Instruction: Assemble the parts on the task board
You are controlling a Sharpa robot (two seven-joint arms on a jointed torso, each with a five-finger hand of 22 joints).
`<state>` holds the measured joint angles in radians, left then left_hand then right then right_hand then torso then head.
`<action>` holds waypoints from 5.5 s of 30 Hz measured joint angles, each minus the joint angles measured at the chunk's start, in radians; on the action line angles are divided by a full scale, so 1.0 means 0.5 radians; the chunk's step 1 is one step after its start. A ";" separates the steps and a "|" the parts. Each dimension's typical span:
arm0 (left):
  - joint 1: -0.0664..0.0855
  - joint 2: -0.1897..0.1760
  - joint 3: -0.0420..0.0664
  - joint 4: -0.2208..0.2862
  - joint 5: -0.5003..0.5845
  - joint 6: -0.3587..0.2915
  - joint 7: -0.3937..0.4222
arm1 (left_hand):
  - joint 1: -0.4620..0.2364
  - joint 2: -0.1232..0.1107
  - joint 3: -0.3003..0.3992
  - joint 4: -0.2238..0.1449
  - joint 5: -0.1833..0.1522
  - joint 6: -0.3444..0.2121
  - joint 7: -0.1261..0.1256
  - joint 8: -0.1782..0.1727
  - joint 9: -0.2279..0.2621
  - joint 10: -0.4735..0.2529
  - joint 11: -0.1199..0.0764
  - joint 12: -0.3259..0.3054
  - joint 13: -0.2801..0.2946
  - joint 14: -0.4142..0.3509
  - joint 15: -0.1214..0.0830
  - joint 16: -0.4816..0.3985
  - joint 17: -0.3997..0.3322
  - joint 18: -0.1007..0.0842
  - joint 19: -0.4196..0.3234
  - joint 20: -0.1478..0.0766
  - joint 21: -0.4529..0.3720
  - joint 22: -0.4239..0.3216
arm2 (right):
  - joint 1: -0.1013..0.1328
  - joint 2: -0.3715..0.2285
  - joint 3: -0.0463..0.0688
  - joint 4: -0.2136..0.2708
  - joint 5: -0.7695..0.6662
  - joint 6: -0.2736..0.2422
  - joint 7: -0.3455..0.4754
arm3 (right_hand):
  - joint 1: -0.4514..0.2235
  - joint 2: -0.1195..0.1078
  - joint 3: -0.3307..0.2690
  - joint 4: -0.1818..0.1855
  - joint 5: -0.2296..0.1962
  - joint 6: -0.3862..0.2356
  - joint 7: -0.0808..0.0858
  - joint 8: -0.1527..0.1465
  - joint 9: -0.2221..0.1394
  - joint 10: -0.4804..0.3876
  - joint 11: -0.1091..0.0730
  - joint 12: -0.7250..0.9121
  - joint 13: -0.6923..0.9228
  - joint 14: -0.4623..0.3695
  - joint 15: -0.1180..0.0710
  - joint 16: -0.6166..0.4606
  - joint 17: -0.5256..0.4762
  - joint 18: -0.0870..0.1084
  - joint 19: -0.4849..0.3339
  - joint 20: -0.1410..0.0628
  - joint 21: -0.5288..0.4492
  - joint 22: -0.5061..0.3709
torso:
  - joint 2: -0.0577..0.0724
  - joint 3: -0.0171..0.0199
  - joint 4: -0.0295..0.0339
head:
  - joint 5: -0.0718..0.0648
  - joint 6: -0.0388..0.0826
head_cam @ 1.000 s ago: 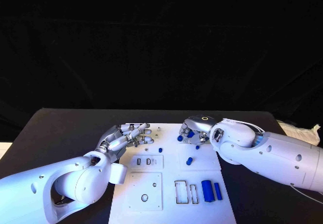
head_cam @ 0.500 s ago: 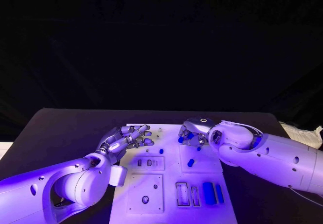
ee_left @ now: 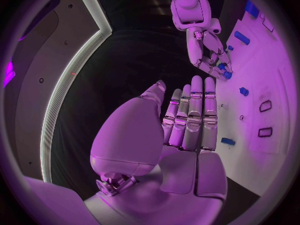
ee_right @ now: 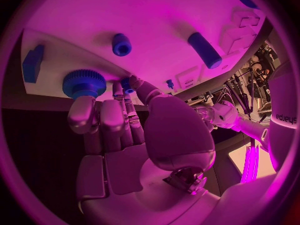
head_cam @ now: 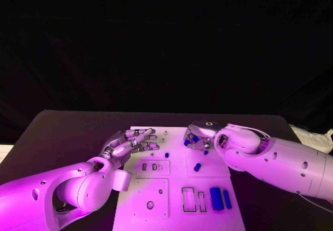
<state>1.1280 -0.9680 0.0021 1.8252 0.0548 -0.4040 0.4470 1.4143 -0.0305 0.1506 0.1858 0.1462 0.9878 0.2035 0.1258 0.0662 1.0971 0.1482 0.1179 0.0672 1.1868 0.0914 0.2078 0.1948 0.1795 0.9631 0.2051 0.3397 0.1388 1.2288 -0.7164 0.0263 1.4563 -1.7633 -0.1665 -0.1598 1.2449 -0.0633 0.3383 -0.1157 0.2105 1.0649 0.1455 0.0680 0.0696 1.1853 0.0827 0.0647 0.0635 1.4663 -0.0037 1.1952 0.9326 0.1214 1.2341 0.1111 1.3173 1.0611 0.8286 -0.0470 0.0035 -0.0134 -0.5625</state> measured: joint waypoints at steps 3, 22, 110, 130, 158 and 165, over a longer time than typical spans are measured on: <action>0.000 0.000 0.000 0.000 0.000 0.001 -0.002 | 0.000 0.000 0.000 0.000 0.000 0.000 0.000 -0.006 0.000 0.000 0.000 0.000 0.000 0.000 0.000 0.000 0.000 0.000 0.000 0.000 0.000 0.000 | 0.001 0.000 0.000 0.001 0.000 -0.002 0.000 | 0.000 0.000 0.004 0.004 0.000 0.004 -0.002 0.000 0.000 0.003 0.003 0.000 0.000 0.000 0.000 0.000 0.001 -0.017 0.000 0.000 0.005 0.002 | 0.002 -0.0002 0.001 | -0.001 0.003; 0.001 0.000 0.000 -0.010 0.001 0.005 -0.013 | 0.000 0.000 0.007 -0.007 0.000 0.000 0.000 -0.006 0.000 0.000 0.000 -0.011 0.000 0.000 0.000 0.000 0.007 0.000 0.000 0.000 0.000 -0.002 | 0.001 0.009 0.000 0.010 0.000 -0.123 0.001 | 0.050 0.062 0.153 0.146 -0.113 0.148 -0.054 0.034 0.016 0.168 -0.054 0.014 0.014 0.000 -0.015 0.096 0.089 -0.044 0.082 -0.039 0.102 0.160 | 0.013 -0.0027 0.007 | -0.003 0.016; 0.017 0.006 0.000 -0.008 0.002 0.004 -0.027 | 0.008 -0.008 0.016 -0.027 0.000 -0.007 0.007 -0.014 0.000 0.000 0.000 -0.028 0.001 0.007 0.007 -0.008 0.016 0.000 0.000 0.000 0.000 -0.005 | 0.036 0.462 0.009 -0.399 0.020 -0.350 -0.083 | 0.069 -0.138 -0.024 0.359 -0.183 -0.374 0.081 -0.008 -0.005 -0.323 0.078 0.006 -0.001 -0.093 0.071 -0.241 -0.480 0.005 -0.244 0.057 -0.142 -0.292 | 0.031 -0.0079 0.009 | 0.041 0.015; 0.017 -0.019 0.000 -0.020 0.006 0.007 -0.031 | 0.008 -0.008 0.016 -0.027 0.000 -0.007 0.007 -0.022 0.000 0.000 0.000 -0.028 0.001 0.007 0.007 -0.016 0.018 0.000 0.000 0.000 0.000 -0.005 | 0.039 -0.198 0.068 0.135 0.438 -0.417 -0.169 | 0.109 -0.197 -0.083 0.449 0.043 -0.132 -0.019 0.009 0.001 0.462 -0.096 0.574 0.386 0.000 -0.058 0.203 0.169 -0.079 0.251 -0.071 0.212 0.366 | 0.013 0.0148 -0.037 | 0.039 0.022; 0.017 -0.012 0.000 -0.029 0.009 0.026 -0.028 | 0.008 -0.008 0.021 -0.032 0.000 -0.007 0.007 -0.021 0.000 0.000 0.000 -0.028 0.001 0.007 0.007 -0.016 0.019 0.000 0.000 0.000 0.000 -0.007 | 0.005 -0.131 0.068 0.009 0.617 -0.213 -0.357 | 0.272 -0.140 -0.440 0.687 0.051 -0.215 -0.005 0.049 0.005 0.384 -0.060 2.109 2.161 -0.002 -0.045 0.507 0.686 -0.105 0.336 -0.043 0.307 0.494 | 0.005 0.0282 -0.067 | 0.055 0.006; 0.017 -0.013 0.000 -0.031 0.010 0.026 -0.029 | 0.008 -0.008 0.021 -0.032 0.000 -0.007 0.007 -0.021 0.000 0.000 0.000 -0.028 0.001 0.007 0.007 -0.016 0.019 0.000 0.000 0.000 0.000 -0.007 | 0.004 -0.077 0.065 -0.027 0.574 -0.203 -0.364 | 0.272 -0.140 -0.448 0.695 0.051 -0.215 -0.005 0.057 0.005 0.388 -0.062 2.136 2.202 -0.003 -0.045 0.518 0.718 -0.105 0.343 -0.036 0.308 0.494 | 0.006 0.0293 -0.066 | 0.056 0.006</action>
<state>1.1366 -0.9744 0.0020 1.8096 0.0596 -0.3909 0.4327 1.4182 -0.0344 0.1611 0.1698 0.1462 0.9842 0.2069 0.1151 0.0664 1.0971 0.1482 0.1039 0.0676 1.1904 0.0950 0.2000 0.2044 0.1795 0.9629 0.2052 0.3396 0.1355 1.2308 -0.7547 0.0590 1.4429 -1.4761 -0.2680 -0.3417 1.3808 -0.1330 0.1145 0.2317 0.2360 0.9576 0.1429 0.0964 0.0721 1.3795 0.0519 1.1325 1.1643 1.4650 -0.0262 1.4544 1.2914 0.0687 1.4057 0.0932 1.4711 1.3079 0.8315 -0.0323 -0.0296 0.0147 -0.5597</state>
